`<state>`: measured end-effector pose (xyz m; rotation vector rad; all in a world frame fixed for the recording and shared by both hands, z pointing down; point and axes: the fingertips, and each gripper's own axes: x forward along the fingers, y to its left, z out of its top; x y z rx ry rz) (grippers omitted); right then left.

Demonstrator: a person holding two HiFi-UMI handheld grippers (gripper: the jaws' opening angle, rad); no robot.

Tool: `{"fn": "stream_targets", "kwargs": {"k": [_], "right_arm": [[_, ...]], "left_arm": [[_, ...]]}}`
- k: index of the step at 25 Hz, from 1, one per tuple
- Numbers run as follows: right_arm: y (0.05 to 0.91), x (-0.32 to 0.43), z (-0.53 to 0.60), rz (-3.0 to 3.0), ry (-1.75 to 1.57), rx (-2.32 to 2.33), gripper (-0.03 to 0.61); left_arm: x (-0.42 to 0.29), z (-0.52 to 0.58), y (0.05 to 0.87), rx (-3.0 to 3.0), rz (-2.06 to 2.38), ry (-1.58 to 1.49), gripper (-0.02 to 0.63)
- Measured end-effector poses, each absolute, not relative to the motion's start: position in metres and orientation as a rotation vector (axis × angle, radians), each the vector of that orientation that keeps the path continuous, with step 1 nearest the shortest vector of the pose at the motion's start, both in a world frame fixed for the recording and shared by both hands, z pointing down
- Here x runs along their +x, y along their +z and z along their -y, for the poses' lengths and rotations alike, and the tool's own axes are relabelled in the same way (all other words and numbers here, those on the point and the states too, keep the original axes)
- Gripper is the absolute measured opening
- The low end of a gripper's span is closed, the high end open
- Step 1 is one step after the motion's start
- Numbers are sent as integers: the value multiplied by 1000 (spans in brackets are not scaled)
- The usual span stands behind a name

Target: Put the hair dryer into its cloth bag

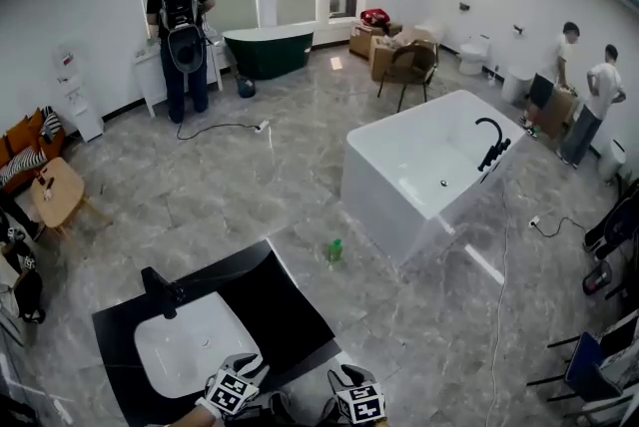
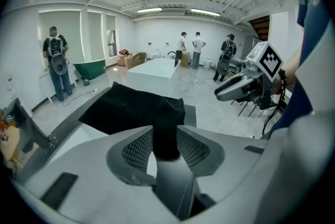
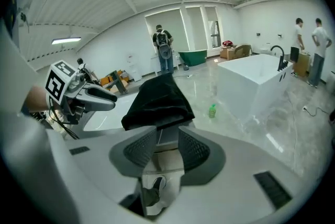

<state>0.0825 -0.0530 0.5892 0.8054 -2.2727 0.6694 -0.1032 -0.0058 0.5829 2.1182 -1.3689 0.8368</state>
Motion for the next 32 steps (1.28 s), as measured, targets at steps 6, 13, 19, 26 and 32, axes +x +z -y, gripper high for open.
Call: {"fn": "stream_targets", "kwargs": {"k": [6, 13, 19, 26, 32], "right_arm": [[478, 76, 86, 2520, 579, 930, 130], [333, 27, 64, 2858, 338, 793, 8], [300, 18, 47, 2943, 172, 765, 8], [302, 13, 39, 2949, 128, 753, 8], [309, 11, 31, 2964, 113, 712, 8]], "left_arm": [[-132, 25, 455, 2184, 1735, 507, 123], [-64, 22, 301, 2469, 1848, 123, 92], [-55, 9, 286, 2516, 1891, 63, 3], [-55, 4, 296, 2472, 1904, 48, 3], [-53, -2, 299, 2451, 1922, 23, 3]]}}
